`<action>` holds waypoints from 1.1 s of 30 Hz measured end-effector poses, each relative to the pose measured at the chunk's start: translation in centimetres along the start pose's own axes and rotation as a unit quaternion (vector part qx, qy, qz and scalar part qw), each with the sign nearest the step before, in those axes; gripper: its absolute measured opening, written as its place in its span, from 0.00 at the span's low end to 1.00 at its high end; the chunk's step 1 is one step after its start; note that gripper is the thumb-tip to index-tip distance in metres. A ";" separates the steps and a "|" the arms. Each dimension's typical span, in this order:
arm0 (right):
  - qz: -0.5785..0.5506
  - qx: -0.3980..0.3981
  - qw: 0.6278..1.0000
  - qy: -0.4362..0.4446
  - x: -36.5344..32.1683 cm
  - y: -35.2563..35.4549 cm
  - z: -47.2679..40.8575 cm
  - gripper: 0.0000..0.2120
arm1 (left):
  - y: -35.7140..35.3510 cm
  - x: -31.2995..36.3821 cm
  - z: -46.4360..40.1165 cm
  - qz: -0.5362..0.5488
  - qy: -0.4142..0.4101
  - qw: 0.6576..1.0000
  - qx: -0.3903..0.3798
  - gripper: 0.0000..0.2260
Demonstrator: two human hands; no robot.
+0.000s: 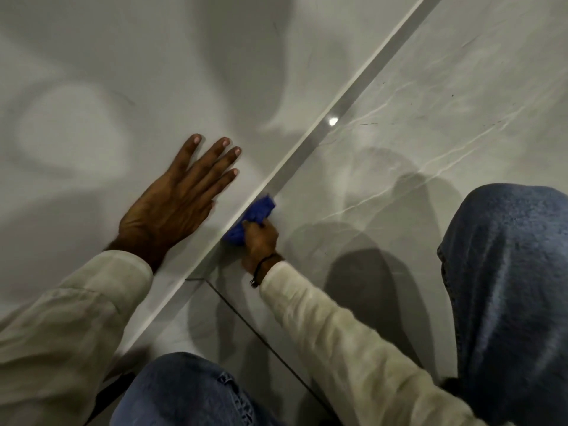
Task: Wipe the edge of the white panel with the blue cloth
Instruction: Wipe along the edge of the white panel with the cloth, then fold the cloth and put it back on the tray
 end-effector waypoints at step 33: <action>0.282 -0.278 0.918 -0.035 -29.4 -6.9 39.9 0.22 | 24.7 -24.1 10.1 0.875 0.358 0.240 -0.220 0.28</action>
Point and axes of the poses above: each hand's wrist, its own z-axis away from the middle knuckle, its own y-axis out of the back of the hand, x = y × z, the point moved 4 cm from there along -z, towards the middle knuckle, and after that the axes turned 9 degrees about y, right-handed, at the moved point
